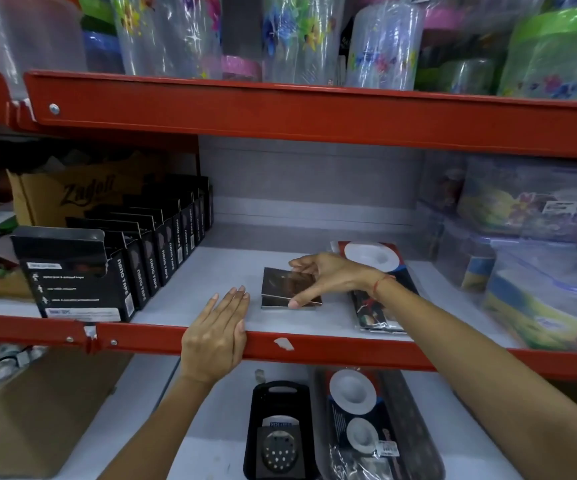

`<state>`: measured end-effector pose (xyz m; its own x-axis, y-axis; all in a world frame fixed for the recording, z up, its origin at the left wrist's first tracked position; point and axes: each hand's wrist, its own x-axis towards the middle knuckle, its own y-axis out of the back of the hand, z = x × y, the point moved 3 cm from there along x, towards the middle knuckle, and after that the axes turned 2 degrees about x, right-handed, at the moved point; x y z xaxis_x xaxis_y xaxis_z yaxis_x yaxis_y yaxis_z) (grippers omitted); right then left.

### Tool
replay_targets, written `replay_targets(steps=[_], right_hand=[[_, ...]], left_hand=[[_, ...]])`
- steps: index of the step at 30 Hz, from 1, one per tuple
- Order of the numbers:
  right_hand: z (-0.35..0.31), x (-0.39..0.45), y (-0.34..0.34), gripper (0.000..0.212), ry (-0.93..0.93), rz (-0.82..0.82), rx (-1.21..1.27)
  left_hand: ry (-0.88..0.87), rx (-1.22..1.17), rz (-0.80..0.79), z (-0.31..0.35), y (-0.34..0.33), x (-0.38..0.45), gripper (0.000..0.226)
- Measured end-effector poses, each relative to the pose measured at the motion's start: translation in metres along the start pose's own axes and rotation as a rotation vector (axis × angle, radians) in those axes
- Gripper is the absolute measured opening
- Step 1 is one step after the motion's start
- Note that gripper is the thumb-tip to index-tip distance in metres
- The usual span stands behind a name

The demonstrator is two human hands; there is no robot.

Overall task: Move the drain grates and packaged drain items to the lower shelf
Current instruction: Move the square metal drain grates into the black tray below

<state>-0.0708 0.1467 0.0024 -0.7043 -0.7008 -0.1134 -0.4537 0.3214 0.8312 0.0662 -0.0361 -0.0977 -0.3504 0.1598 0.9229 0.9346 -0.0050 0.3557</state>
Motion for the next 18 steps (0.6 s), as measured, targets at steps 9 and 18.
replay_targets(steps=[9,18], right_hand=[[-0.031,-0.116,-0.032,0.104,0.088,0.042,0.012],[-0.016,-0.145,-0.108,0.104,0.085,-0.067,-0.064]], left_hand=[[0.056,0.014,-0.123,0.010,0.017,0.002,0.041],[0.098,0.021,-0.229,0.010,0.019,0.002,0.038]])
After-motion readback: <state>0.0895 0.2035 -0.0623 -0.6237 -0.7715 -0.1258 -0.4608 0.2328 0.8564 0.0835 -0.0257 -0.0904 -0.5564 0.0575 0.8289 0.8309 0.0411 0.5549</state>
